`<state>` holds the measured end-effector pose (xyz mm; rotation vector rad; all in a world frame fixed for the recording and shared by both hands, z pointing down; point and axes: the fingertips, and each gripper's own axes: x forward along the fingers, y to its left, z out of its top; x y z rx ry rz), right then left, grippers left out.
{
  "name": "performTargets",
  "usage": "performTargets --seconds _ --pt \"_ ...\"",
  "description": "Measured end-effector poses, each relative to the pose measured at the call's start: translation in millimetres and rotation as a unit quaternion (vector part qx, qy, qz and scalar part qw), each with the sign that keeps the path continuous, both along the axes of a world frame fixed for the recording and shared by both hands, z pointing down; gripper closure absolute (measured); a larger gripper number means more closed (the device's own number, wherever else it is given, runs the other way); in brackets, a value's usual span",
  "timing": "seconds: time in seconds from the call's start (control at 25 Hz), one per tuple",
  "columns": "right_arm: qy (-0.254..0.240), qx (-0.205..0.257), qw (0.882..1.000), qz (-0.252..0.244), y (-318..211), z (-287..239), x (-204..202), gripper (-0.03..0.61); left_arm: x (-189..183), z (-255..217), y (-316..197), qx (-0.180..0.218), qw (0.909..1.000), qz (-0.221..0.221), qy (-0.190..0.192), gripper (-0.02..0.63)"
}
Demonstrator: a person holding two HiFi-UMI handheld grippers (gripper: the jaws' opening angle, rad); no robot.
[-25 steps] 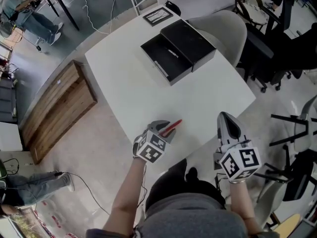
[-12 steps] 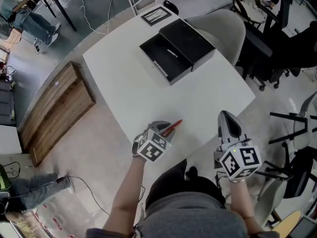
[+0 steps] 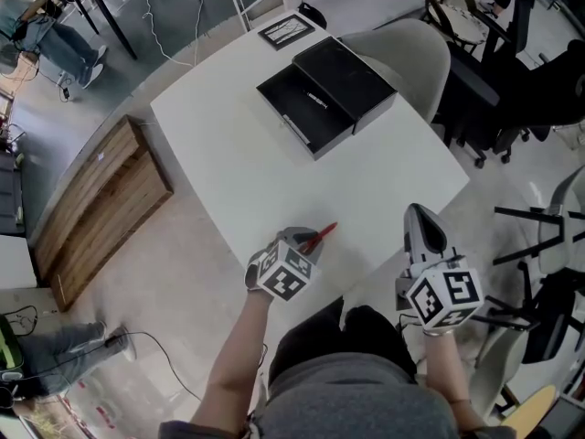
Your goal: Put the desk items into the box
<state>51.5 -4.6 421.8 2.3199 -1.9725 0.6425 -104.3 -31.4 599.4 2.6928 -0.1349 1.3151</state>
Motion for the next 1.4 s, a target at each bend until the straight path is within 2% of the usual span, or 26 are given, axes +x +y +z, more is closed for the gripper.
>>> performTargets --seconds 0.24,0.56,0.84,1.04,1.4 --pt "0.005 0.001 1.000 0.005 -1 -3 2 0.575 0 -7 -4 0.011 0.9999 -0.010 0.006 0.560" --pt "0.009 0.003 1.000 0.007 -2 -5 13 0.575 6 -34 -23 0.024 0.9976 -0.056 0.032 0.560" --pt "0.007 0.012 1.000 -0.023 -20 -5 27 0.575 16 -53 -43 0.043 0.9922 -0.109 0.044 0.561" --pt "0.000 0.016 0.998 -0.063 -41 -6 42 0.575 22 -68 -63 0.056 0.9829 -0.169 0.047 0.560" --pt "-0.004 0.021 0.990 -0.136 -78 -13 70 0.575 33 -100 -90 0.074 0.9570 -0.274 0.061 0.561"
